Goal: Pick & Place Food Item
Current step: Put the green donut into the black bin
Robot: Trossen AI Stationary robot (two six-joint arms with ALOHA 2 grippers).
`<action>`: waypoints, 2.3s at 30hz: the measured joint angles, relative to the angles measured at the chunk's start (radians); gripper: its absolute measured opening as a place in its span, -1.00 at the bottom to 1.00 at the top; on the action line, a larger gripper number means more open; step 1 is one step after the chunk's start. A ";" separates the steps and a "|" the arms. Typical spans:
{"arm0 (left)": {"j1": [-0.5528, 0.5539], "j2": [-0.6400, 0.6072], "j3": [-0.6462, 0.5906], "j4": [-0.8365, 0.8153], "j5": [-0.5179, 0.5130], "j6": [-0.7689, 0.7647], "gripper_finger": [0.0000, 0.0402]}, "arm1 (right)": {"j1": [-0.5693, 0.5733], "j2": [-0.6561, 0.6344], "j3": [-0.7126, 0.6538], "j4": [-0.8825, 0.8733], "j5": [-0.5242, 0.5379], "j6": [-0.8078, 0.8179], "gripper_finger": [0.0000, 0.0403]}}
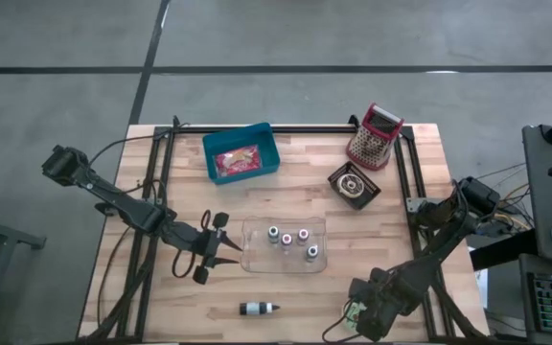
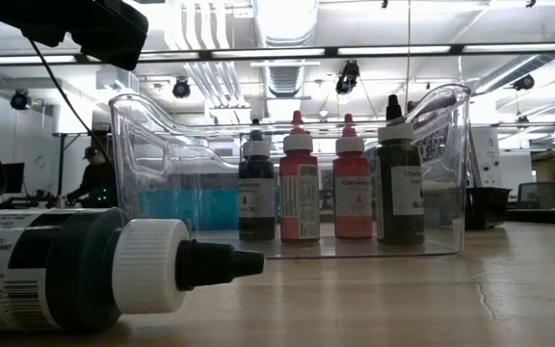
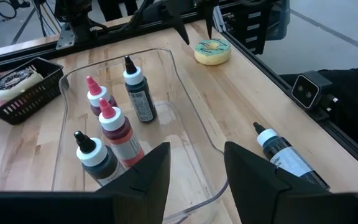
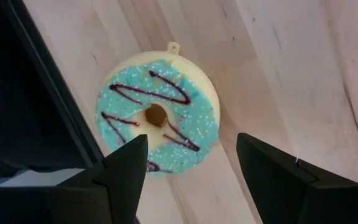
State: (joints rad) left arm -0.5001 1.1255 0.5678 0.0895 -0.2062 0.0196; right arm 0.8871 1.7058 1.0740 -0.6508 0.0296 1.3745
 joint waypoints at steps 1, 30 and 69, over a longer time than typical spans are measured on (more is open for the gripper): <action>0.000 0.000 0.000 0.000 0.000 0.000 -0.22 | 0.000 0.000 -0.006 0.003 0.003 0.002 0.19; 0.000 0.000 0.000 0.008 0.000 0.003 -0.22 | -0.017 0.256 0.210 -0.175 -0.037 -0.160 0.06; 0.000 0.000 0.000 0.008 -0.002 0.003 -0.22 | -0.028 0.277 0.243 0.395 0.625 -0.823 -0.96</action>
State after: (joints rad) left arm -0.5003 1.1252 0.5678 0.0975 -0.2077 0.0227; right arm 0.8592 1.9831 1.3173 -0.2557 0.6550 0.5511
